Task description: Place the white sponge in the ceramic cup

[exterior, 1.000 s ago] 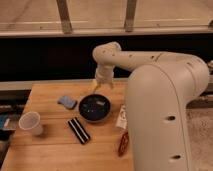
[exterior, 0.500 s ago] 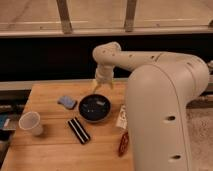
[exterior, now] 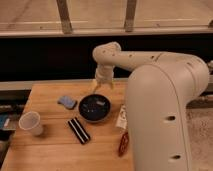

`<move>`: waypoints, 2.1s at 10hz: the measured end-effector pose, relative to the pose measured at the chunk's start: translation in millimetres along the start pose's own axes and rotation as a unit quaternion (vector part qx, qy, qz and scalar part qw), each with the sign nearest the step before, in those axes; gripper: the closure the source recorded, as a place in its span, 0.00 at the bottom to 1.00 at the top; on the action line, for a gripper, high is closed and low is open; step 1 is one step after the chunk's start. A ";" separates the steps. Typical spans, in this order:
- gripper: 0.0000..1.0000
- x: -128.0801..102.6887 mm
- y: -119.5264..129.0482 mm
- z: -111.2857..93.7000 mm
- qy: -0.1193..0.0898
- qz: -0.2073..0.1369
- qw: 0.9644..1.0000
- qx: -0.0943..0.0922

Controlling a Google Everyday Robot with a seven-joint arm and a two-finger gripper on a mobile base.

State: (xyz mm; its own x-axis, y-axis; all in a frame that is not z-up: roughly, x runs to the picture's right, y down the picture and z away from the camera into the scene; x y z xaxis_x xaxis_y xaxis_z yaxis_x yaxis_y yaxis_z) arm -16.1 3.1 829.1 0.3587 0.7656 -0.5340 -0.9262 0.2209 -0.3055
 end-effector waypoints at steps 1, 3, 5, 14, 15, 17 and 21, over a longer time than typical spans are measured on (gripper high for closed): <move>0.34 0.0 0.0 0.0 0.000 0.000 1.000 0.000; 0.34 0.0 0.0 0.0 0.000 0.000 1.000 0.000; 0.34 0.0 0.0 0.0 0.000 0.000 1.000 0.000; 0.34 -46.6 80.8 -26.9 -0.055 -0.128 0.990 -0.026; 0.34 -55.5 91.9 -27.2 -0.054 -0.145 0.988 -0.026; 0.34 -64.0 102.9 -26.9 -0.056 -0.170 0.983 -0.030; 0.34 -79.9 118.9 -14.1 -0.060 -0.197 0.978 -0.039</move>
State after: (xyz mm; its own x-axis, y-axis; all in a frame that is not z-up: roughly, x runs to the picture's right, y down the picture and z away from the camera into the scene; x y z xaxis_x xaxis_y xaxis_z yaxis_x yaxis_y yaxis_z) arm -153.2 -40.4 824.3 0.6656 0.6964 -0.2683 -0.7054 0.4698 -0.5308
